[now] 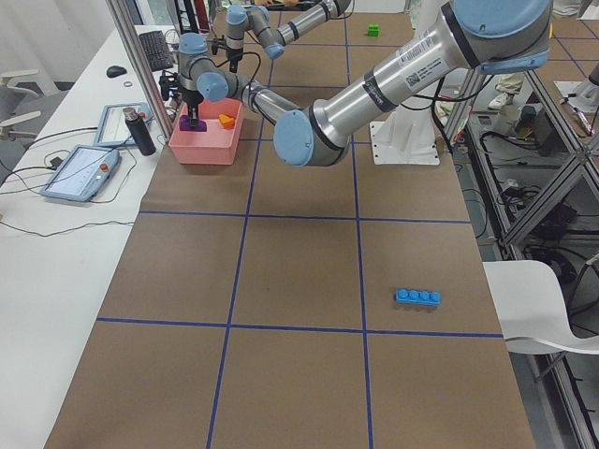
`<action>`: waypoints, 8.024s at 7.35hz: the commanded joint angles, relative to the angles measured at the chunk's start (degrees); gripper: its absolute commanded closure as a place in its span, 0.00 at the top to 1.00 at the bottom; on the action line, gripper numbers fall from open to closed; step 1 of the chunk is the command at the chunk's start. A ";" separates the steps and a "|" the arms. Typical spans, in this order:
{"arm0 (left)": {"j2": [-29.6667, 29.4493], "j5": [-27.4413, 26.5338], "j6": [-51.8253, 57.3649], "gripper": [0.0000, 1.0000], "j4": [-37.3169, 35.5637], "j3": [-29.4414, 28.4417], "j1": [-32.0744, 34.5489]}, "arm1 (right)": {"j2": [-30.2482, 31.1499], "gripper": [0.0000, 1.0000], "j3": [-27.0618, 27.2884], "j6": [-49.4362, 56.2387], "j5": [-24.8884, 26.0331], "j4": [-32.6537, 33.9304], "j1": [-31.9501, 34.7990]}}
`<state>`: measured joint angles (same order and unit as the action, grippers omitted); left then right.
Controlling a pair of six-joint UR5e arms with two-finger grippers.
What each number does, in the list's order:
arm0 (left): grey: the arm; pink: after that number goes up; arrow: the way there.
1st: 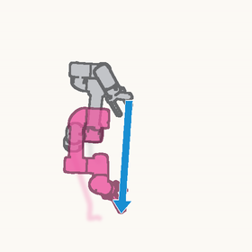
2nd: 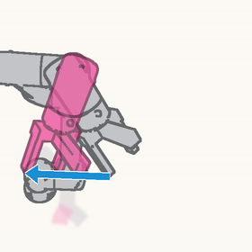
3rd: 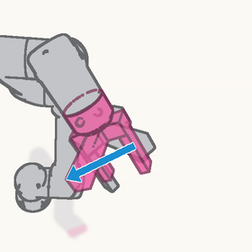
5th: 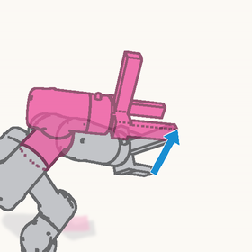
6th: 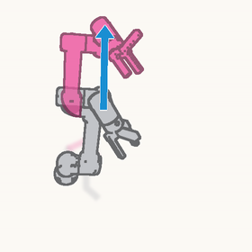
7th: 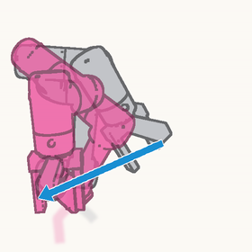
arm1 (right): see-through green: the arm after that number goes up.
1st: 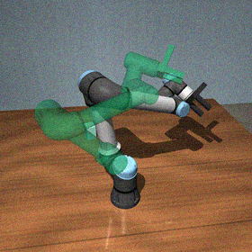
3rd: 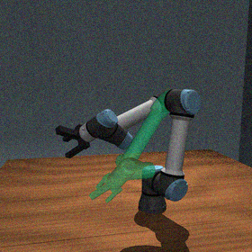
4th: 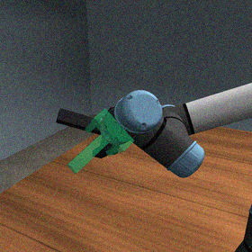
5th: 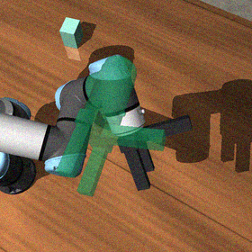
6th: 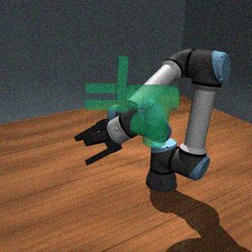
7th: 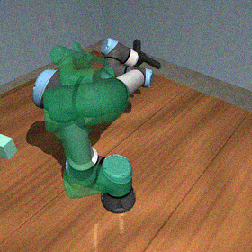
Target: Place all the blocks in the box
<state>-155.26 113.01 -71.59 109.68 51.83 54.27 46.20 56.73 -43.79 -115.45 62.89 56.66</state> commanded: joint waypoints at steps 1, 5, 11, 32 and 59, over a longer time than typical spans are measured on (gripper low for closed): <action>-1.45 -2.00 -0.48 1.00 -0.08 -0.67 -2.59 | -3.29 1.00 -2.75 -0.59 0.14 -0.05 -0.15; -1.45 -1.91 -0.49 1.00 0.01 0.21 -2.95 | -4.54 0.99 -4.96 -1.38 2.24 -0.75 -2.69; -1.36 -1.74 -0.48 1.00 0.10 1.08 -3.12 | -4.63 0.00 -6.81 -1.38 2.25 -0.84 -3.67; 86.09 16.11 26.76 1.00 11.88 63.31 1.29 | 32.49 1.00 56.16 5.62 -4.96 31.07 2.66; 100.94 18.08 14.90 0.00 24.89 62.12 -33.11 | 46.17 1.00 66.75 9.17 -7.42 30.45 4.42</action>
<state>-54.62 127.04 -56.47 134.53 109.32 20.03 92.49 123.46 -34.61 -122.88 93.41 61.08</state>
